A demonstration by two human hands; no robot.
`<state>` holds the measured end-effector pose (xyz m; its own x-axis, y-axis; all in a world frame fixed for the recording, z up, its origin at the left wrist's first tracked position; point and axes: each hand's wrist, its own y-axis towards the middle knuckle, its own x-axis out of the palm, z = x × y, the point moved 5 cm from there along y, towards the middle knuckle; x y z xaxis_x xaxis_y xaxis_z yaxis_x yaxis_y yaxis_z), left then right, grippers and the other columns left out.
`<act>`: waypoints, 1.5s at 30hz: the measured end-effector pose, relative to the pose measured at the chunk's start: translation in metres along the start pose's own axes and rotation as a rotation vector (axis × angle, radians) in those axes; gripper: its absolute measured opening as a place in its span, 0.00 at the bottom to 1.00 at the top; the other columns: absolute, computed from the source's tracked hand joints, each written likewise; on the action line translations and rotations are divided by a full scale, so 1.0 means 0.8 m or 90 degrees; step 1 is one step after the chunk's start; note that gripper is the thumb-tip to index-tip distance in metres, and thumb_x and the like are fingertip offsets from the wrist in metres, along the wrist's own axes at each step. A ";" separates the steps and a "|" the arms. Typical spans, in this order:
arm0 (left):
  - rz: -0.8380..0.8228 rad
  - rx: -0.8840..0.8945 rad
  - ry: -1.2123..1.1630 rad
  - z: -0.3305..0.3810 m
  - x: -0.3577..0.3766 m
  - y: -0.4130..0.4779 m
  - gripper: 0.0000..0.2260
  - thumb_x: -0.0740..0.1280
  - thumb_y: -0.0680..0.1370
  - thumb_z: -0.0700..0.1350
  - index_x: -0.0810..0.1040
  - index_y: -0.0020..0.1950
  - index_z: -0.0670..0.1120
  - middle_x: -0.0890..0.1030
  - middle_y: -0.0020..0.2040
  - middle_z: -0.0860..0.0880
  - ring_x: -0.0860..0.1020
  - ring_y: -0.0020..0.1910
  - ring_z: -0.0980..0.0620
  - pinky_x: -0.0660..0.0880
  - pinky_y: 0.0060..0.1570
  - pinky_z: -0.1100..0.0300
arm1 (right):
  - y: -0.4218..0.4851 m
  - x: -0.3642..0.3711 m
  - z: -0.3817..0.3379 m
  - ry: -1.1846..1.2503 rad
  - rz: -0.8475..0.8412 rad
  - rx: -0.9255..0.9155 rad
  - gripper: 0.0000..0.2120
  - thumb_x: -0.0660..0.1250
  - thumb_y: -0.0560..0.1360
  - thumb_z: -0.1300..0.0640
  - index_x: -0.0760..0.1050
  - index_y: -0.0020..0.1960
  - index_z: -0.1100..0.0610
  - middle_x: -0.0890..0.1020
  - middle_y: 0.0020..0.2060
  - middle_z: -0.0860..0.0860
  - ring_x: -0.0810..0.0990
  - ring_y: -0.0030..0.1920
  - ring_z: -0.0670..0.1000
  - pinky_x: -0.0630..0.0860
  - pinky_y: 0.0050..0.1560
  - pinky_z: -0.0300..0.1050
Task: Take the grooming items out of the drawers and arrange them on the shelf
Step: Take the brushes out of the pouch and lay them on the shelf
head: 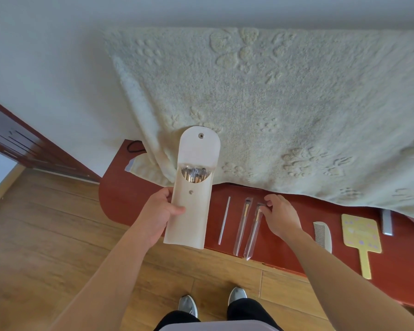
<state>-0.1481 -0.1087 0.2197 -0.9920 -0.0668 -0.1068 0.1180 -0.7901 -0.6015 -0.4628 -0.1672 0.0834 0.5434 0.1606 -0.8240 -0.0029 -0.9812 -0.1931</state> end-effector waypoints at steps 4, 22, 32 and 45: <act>-0.031 0.017 0.000 0.001 -0.005 -0.007 0.22 0.67 0.72 0.28 0.76 0.63 0.45 0.85 0.54 0.46 0.83 0.54 0.44 0.77 0.60 0.40 | -0.014 -0.014 -0.006 0.001 0.013 0.016 0.17 0.65 0.78 0.49 0.73 0.65 0.53 0.78 0.55 0.47 0.77 0.55 0.48 0.73 0.52 0.43; -0.155 0.151 -0.109 0.020 -0.044 -0.024 0.54 0.67 0.69 0.22 0.50 0.75 0.72 0.81 0.60 0.43 0.79 0.61 0.41 0.80 0.47 0.40 | -0.079 -0.018 -0.036 -0.073 -0.008 0.060 0.15 0.65 0.78 0.48 0.74 0.63 0.52 0.78 0.54 0.48 0.77 0.54 0.50 0.74 0.53 0.45; -0.196 0.153 -0.145 0.020 -0.064 -0.016 0.48 0.69 0.62 0.28 0.60 0.71 0.67 0.78 0.63 0.41 0.78 0.62 0.39 0.80 0.48 0.38 | -0.096 -0.021 -0.055 -0.103 -0.006 0.079 0.16 0.65 0.78 0.47 0.73 0.64 0.50 0.77 0.54 0.46 0.76 0.51 0.47 0.74 0.52 0.42; -0.220 0.131 -0.160 0.013 -0.077 0.003 0.40 0.67 0.67 0.25 0.64 0.66 0.62 0.76 0.63 0.39 0.78 0.59 0.39 0.79 0.42 0.46 | -0.116 -0.018 -0.061 -0.112 0.007 0.128 0.17 0.65 0.78 0.49 0.72 0.66 0.51 0.78 0.57 0.47 0.74 0.49 0.45 0.72 0.50 0.40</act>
<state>-0.0875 -0.1126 0.2330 -0.9548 0.0959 0.2814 -0.2066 -0.8946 -0.3963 -0.4293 -0.0841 0.1394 0.3882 0.1832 -0.9032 -0.1843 -0.9448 -0.2709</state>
